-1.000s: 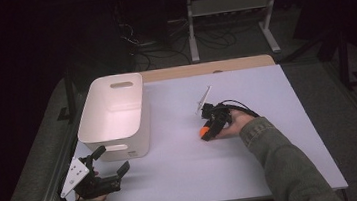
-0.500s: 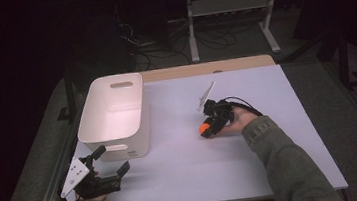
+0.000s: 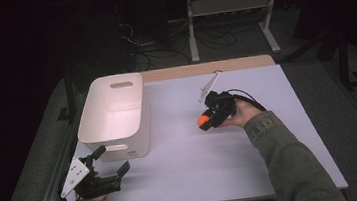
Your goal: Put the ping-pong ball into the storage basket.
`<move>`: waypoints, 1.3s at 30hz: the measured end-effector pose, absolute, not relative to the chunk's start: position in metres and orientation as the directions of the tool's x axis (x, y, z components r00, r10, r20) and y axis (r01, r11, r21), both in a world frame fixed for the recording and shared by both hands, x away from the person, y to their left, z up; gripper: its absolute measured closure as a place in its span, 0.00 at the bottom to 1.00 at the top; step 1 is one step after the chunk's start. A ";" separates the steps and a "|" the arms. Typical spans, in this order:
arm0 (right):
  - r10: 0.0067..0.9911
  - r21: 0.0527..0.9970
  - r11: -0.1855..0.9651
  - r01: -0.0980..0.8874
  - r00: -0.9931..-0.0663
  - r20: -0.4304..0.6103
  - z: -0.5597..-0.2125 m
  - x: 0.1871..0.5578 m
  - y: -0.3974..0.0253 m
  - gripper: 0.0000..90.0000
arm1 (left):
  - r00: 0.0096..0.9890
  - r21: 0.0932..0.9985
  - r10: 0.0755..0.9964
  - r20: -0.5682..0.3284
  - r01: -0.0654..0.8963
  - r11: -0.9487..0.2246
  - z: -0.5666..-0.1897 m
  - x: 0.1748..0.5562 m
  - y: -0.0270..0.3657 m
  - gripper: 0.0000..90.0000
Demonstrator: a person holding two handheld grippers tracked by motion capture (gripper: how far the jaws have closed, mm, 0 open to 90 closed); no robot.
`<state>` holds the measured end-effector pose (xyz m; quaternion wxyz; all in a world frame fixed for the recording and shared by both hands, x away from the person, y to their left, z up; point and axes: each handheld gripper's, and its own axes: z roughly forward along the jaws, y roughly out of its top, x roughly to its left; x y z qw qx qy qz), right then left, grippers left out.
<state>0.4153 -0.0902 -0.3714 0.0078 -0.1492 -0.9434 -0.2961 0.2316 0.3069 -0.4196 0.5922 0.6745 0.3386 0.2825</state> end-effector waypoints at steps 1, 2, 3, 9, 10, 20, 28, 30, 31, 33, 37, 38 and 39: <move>0.275 0.561 0.778 0.283 -0.956 0.101 -0.370 0.415 -0.090 0.55 | 0.611 0.990 0.791 -0.020 0.122 -0.069 -0.420 0.232 0.307 0.02; 0.274 0.561 0.779 0.279 -0.957 0.095 -0.368 0.415 -0.089 0.55 | 0.611 0.990 0.791 -0.021 0.122 -0.069 -0.420 0.232 0.307 0.02; 0.275 0.563 0.778 0.278 -0.957 0.093 -0.367 0.414 -0.089 0.55 | 0.611 0.990 0.791 -0.021 0.122 -0.069 -0.420 0.232 0.307 0.02; 0.271 0.581 0.767 0.271 -0.958 0.089 -0.360 0.414 -0.087 0.55 | 0.611 0.990 0.791 -0.019 0.121 -0.070 -0.419 0.231 0.307 0.02; 0.271 0.583 0.766 0.270 -0.959 0.088 -0.358 0.414 -0.087 0.55 | 0.611 0.990 0.791 -0.018 0.121 -0.071 -0.419 0.231 0.307 0.02; 0.272 0.614 0.747 0.255 -0.960 0.068 -0.342 0.413 -0.086 0.55 | 0.611 0.990 0.791 -0.018 0.122 -0.072 -0.419 0.231 0.307 0.02; 0.267 0.638 0.732 0.238 -0.962 0.053 -0.328 0.412 -0.081 0.55 | 0.611 0.990 0.791 -0.019 0.123 -0.071 -0.420 0.232 0.307 0.02; 0.267 0.643 0.729 0.235 -0.963 0.050 -0.325 0.411 -0.079 0.55 | 0.612 0.990 0.791 -0.017 0.122 -0.073 -0.419 0.231 0.307 0.02; 0.264 0.647 0.728 0.229 -0.964 0.045 -0.324 0.412 -0.078 0.55 | 0.611 0.990 0.791 -0.016 0.122 -0.074 -0.419 0.231 0.307 0.02; 0.263 0.649 0.726 0.228 -0.964 0.043 -0.320 0.411 -0.075 0.55 | 0.609 0.990 0.793 -0.018 0.122 -0.072 -0.419 0.232 0.307 0.02; 0.256 0.663 0.716 0.218 -0.966 0.041 -0.314 0.412 -0.070 0.55 | 0.610 0.990 0.793 -0.016 0.123 -0.075 -0.420 0.232 0.307 0.02; 0.252 0.667 0.714 0.214 -0.967 0.040 -0.312 0.412 -0.069 0.55 | 0.610 0.990 0.792 -0.016 0.123 -0.075 -0.420 0.232 0.307 0.02; 0.251 0.667 0.714 0.213 -0.967 0.040 -0.311 0.412 -0.068 0.55 | 0.610 0.990 0.792 -0.016 0.122 -0.074 -0.420 0.232 0.307 0.02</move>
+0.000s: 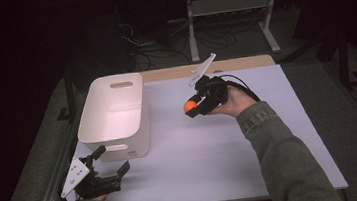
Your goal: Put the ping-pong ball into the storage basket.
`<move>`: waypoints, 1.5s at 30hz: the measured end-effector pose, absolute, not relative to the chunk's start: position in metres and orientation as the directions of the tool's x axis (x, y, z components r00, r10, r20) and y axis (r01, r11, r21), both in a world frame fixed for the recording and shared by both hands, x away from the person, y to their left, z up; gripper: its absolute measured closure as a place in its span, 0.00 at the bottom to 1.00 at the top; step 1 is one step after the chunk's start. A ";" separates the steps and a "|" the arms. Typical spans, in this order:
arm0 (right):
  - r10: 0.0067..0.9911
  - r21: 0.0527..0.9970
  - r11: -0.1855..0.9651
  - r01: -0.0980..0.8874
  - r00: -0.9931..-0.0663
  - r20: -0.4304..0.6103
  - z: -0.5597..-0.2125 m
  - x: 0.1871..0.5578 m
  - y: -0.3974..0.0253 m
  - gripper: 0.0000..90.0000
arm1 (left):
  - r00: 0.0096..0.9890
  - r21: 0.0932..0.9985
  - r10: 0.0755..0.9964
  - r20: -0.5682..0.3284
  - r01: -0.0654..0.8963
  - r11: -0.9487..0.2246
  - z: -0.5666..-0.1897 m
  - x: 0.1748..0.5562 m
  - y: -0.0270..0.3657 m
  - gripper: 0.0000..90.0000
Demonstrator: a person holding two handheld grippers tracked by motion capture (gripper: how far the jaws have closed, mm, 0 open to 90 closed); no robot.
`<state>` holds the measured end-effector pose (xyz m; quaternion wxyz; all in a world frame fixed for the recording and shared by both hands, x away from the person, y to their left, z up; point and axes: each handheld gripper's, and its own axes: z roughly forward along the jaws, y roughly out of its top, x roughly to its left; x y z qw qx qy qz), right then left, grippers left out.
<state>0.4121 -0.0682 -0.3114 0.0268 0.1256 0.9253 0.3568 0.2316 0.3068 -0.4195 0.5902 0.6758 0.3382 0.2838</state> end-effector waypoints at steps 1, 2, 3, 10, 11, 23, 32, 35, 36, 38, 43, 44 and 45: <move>0.251 0.668 0.713 0.213 -0.967 0.039 -0.310 0.412 -0.067 0.55 | 0.611 0.990 0.791 -0.014 0.122 -0.077 -0.419 0.232 0.307 0.02; 0.251 0.667 0.714 0.212 -0.967 0.039 -0.309 0.413 -0.066 0.55 | 0.611 0.990 0.791 -0.013 0.121 -0.077 -0.419 0.232 0.307 0.02; 0.246 0.669 0.714 0.205 -0.969 0.034 -0.308 0.413 -0.065 0.55 | 0.611 0.990 0.791 -0.015 0.122 -0.075 -0.419 0.232 0.307 0.02; 0.237 0.671 0.716 0.192 -0.971 0.025 -0.299 0.413 -0.056 0.55 | 0.611 0.990 0.791 -0.014 0.121 -0.075 -0.419 0.231 0.307 0.02; 0.235 0.669 0.718 0.190 -0.972 0.023 -0.298 0.414 -0.055 0.55 | 0.611 0.990 0.792 -0.014 0.121 -0.075 -0.419 0.231 0.307 0.02; 0.227 0.670 0.720 0.182 -0.974 0.021 -0.293 0.419 -0.044 0.55 | 0.612 0.990 0.791 -0.016 0.122 -0.074 -0.419 0.231 0.307 0.02; 0.204 0.669 0.725 0.163 -0.979 0.017 -0.286 0.423 -0.028 0.55 | 0.614 0.990 0.790 -0.015 0.119 -0.073 -0.419 0.231 0.307 0.02; 0.199 0.668 0.727 0.156 -0.980 0.013 -0.284 0.424 -0.024 0.55 | 0.615 0.990 0.788 -0.016 0.120 -0.073 -0.419 0.231 0.307 0.02; 0.196 0.668 0.728 0.152 -0.981 0.010 -0.283 0.424 -0.022 0.55 | 0.615 0.990 0.788 -0.016 0.120 -0.073 -0.419 0.231 0.307 0.02; 0.187 0.669 0.728 0.146 -0.982 0.010 -0.282 0.423 -0.019 0.55 | 0.615 0.990 0.789 -0.016 0.120 -0.074 -0.419 0.231 0.307 0.02; 0.182 0.668 0.732 0.137 -0.983 0.002 -0.279 0.424 -0.014 0.55 | 0.614 0.990 0.789 -0.017 0.121 -0.073 -0.419 0.231 0.307 0.02; 0.181 0.667 0.732 0.136 -0.983 0.001 -0.278 0.424 -0.014 0.55 | 0.614 0.990 0.789 -0.017 0.121 -0.073 -0.419 0.231 0.307 0.02; 0.180 0.668 0.732 0.134 -0.984 0.001 -0.277 0.425 -0.013 0.55 | 0.614 0.990 0.789 -0.017 0.122 -0.074 -0.419 0.231 0.307 0.02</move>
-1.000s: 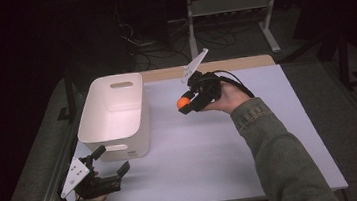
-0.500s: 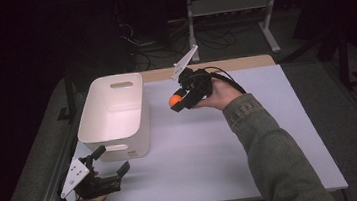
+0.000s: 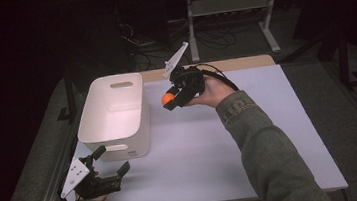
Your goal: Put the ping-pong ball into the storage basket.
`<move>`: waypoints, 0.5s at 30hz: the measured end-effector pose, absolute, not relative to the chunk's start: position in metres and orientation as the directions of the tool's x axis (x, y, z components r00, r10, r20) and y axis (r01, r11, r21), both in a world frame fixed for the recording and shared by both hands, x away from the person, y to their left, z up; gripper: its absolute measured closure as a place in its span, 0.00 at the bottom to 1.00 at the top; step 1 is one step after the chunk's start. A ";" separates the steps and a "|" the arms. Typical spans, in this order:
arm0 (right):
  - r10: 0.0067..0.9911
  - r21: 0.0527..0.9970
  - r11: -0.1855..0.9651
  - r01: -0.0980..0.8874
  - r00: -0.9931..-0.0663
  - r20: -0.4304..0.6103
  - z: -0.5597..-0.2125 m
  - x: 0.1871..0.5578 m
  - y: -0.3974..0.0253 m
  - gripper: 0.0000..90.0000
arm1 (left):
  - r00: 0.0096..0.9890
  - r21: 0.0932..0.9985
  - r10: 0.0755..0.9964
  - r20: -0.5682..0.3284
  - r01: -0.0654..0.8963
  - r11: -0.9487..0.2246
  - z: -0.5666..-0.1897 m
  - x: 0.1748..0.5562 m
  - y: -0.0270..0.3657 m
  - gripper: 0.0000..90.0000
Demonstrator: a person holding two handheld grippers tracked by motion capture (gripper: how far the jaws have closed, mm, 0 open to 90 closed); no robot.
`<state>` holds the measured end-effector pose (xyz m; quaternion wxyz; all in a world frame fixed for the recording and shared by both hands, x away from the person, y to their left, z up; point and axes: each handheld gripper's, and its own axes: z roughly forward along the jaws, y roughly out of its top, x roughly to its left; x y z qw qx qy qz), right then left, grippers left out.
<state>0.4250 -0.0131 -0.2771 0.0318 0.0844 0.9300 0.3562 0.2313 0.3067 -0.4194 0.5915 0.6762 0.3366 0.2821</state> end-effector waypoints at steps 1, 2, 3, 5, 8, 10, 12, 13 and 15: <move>0.181 0.669 0.731 0.135 -0.984 0.001 -0.276 0.425 -0.012 0.55 | 0.614 0.990 0.789 -0.017 0.122 -0.074 -0.419 0.231 0.307 0.02; 0.178 0.668 0.732 0.134 -0.984 0.002 -0.276 0.425 -0.012 0.55 | 0.614 0.990 0.789 -0.016 0.122 -0.075 -0.419 0.231 0.307 0.02; 0.173 0.669 0.731 0.130 -0.985 0.003 -0.275 0.426 -0.010 0.55 | 0.614 0.990 0.789 -0.016 0.122 -0.075 -0.419 0.231 0.307 0.02; 0.167 0.667 0.735 0.126 -0.986 0.002 -0.274 0.426 -0.008 0.55 | 0.615 0.990 0.789 -0.014 0.122 -0.077 -0.419 0.232 0.307 0.02; 0.158 0.665 0.738 0.118 -0.987 0.000 -0.271 0.427 -0.004 0.55 | 0.614 0.990 0.789 -0.016 0.122 -0.075 -0.419 0.231 0.307 0.02; 0.152 0.668 0.736 0.110 -0.988 -0.004 -0.269 0.426 0.000 0.55 | 0.614 0.990 0.789 -0.017 0.123 -0.075 -0.420 0.232 0.307 0.02; 0.145 0.667 0.738 0.104 -0.989 -0.006 -0.268 0.427 0.003 0.55 | 0.614 0.990 0.789 -0.016 0.122 -0.074 -0.420 0.232 0.307 0.02; 0.141 0.667 0.739 0.099 -0.990 -0.009 -0.267 0.427 0.005 0.55 | 0.614 0.990 0.789 -0.017 0.122 -0.074 -0.420 0.232 0.307 0.02; 0.136 0.666 0.740 0.096 -0.991 -0.009 -0.265 0.427 0.009 0.55 | 0.614 0.990 0.789 -0.017 0.123 -0.074 -0.420 0.232 0.307 0.02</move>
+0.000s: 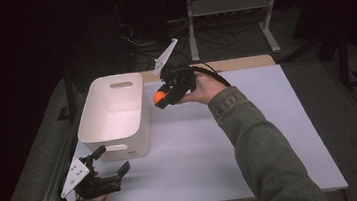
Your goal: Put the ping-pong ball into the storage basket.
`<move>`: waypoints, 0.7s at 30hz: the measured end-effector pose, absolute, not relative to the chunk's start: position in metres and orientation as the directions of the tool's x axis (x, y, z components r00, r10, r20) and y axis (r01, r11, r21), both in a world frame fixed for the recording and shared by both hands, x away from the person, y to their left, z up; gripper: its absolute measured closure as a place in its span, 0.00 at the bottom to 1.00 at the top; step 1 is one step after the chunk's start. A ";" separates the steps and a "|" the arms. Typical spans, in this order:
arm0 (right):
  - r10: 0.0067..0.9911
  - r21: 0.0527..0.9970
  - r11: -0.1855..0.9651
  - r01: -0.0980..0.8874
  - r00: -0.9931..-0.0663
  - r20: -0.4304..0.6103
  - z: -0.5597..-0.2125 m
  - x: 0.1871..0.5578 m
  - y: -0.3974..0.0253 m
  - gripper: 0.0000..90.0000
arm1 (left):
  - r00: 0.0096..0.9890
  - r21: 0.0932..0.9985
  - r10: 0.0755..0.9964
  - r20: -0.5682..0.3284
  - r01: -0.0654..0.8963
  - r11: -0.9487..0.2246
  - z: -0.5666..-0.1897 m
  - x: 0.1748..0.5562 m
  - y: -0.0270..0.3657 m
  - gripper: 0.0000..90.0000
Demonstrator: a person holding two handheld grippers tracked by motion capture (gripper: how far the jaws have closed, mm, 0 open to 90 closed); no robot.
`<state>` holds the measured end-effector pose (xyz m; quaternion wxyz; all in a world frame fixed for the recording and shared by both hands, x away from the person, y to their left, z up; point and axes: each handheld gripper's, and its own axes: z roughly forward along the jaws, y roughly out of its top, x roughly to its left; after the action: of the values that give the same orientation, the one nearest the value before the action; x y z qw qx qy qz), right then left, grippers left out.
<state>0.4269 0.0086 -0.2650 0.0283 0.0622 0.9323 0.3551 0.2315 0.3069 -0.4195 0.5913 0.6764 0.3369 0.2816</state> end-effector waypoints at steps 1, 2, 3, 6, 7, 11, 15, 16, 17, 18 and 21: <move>0.135 0.667 0.739 0.093 -0.991 -0.011 -0.264 0.427 0.010 0.55 | 0.615 0.990 0.789 -0.018 0.122 -0.073 -0.420 0.232 0.307 0.02; 0.133 0.666 0.741 0.092 -0.991 -0.010 -0.263 0.427 0.012 0.55 | 0.615 0.990 0.789 -0.018 0.122 -0.073 -0.420 0.232 0.307 0.02; 0.137 0.665 0.741 0.098 -0.991 -0.007 -0.262 0.427 0.014 0.55 | 0.615 0.990 0.789 -0.018 0.123 -0.073 -0.420 0.232 0.307 0.02; 0.132 0.671 0.736 0.093 -0.991 -0.007 -0.261 0.428 0.018 0.55 | 0.615 0.990 0.788 -0.018 0.124 -0.073 -0.420 0.232 0.307 0.02; 0.132 0.668 0.738 0.094 -0.991 -0.006 -0.260 0.428 0.019 0.55 | 0.615 0.990 0.788 -0.018 0.124 -0.074 -0.420 0.232 0.307 0.02; 0.124 0.669 0.738 0.089 -0.992 -0.004 -0.257 0.428 0.025 0.55 | 0.614 0.990 0.789 -0.019 0.124 -0.073 -0.420 0.232 0.307 0.02; 0.115 0.667 0.741 0.081 -0.993 -0.008 -0.255 0.429 0.031 0.55 | 0.616 0.990 0.787 -0.019 0.124 -0.073 -0.420 0.232 0.307 0.02; 0.114 0.670 0.738 0.079 -0.993 -0.008 -0.255 0.429 0.032 0.55 | 0.618 0.989 0.786 -0.020 0.126 -0.074 -0.420 0.232 0.307 0.02; 0.112 0.672 0.736 0.078 -0.994 -0.007 -0.254 0.430 0.033 0.55 | 0.618 0.989 0.786 -0.020 0.126 -0.074 -0.420 0.232 0.307 0.02; 0.108 0.671 0.737 0.075 -0.994 -0.008 -0.254 0.431 0.035 0.55 | 0.619 0.989 0.785 -0.020 0.126 -0.074 -0.420 0.232 0.307 0.02; 0.105 0.670 0.739 0.072 -0.994 -0.008 -0.254 0.432 0.038 0.55 | 0.619 0.989 0.785 -0.020 0.125 -0.074 -0.419 0.231 0.307 0.02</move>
<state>0.4319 0.0383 -0.2541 0.0226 0.0475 0.9322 0.3580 0.2315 0.3069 -0.4195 0.5918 0.6776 0.3360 0.2789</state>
